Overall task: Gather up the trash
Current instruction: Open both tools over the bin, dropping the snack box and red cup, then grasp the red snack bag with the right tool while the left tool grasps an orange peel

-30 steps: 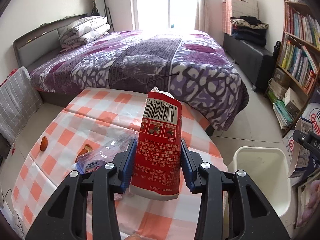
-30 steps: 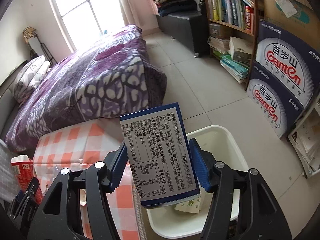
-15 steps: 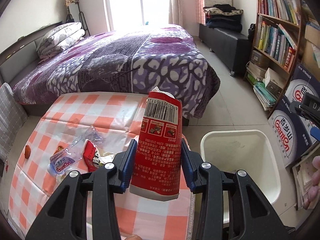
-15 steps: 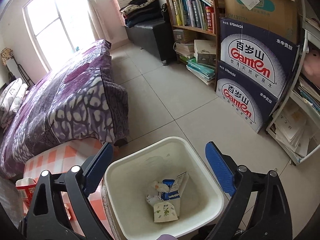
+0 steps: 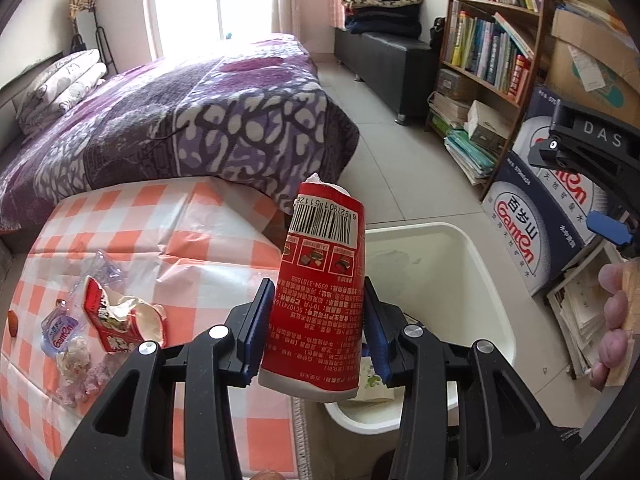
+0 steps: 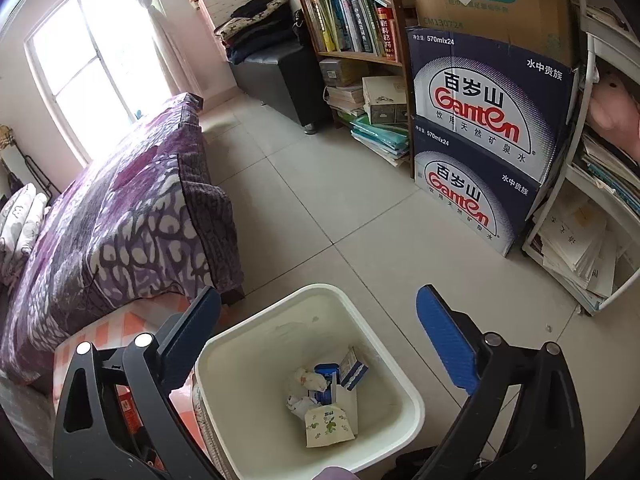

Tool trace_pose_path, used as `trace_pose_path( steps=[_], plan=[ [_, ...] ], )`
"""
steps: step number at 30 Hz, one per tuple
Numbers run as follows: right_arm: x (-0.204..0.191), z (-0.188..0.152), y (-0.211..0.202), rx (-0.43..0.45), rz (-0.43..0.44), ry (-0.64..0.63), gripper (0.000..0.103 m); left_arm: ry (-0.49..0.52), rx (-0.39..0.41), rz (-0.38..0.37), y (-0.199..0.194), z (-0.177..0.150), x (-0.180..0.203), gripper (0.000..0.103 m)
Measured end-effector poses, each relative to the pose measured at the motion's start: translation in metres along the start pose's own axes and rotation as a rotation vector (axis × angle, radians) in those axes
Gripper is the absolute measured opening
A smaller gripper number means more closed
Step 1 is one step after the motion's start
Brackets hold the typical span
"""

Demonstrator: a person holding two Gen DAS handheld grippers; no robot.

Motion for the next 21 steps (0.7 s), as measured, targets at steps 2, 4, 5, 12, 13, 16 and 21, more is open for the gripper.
trace_pose_path(
  steps=[2,4,5,12,13,16,21],
  plan=[
    [0.003,0.001,0.000,0.000,0.000,0.011,0.095,0.002,-0.021,-0.066,0.003,-0.001,0.007,0.047],
    [0.007,0.002,0.000,-0.002,0.000,0.022,0.095,0.005,-0.052,-0.128,0.006,-0.003,0.015,0.055],
    [0.008,0.002,0.000,-0.003,-0.001,0.024,0.095,0.005,-0.058,-0.145,0.007,-0.004,0.018,0.058],
    [0.007,0.001,0.002,-0.009,-0.001,0.024,0.096,0.006,-0.074,-0.170,0.009,-0.007,0.022,0.068],
    [0.005,0.000,0.002,-0.011,0.000,0.022,0.096,0.003,-0.074,-0.166,0.009,-0.007,0.020,0.068],
    [-0.001,-0.002,0.002,-0.012,-0.001,0.006,0.096,-0.005,-0.070,-0.136,0.009,-0.007,0.011,0.069],
    [-0.014,-0.008,0.005,-0.022,0.001,-0.025,0.096,-0.012,-0.063,-0.074,0.007,-0.008,-0.007,0.070]
  ],
)
Point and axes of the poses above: each gripper's, at about its wrist camera, not at the fingertips, and y roughly the way its jaws point, x to its right, z to its top, the point moved 3 cm from there along y, roughly the way its jaws point, and after that the axes turned 4 degrees about z, right-handed, at the moved point
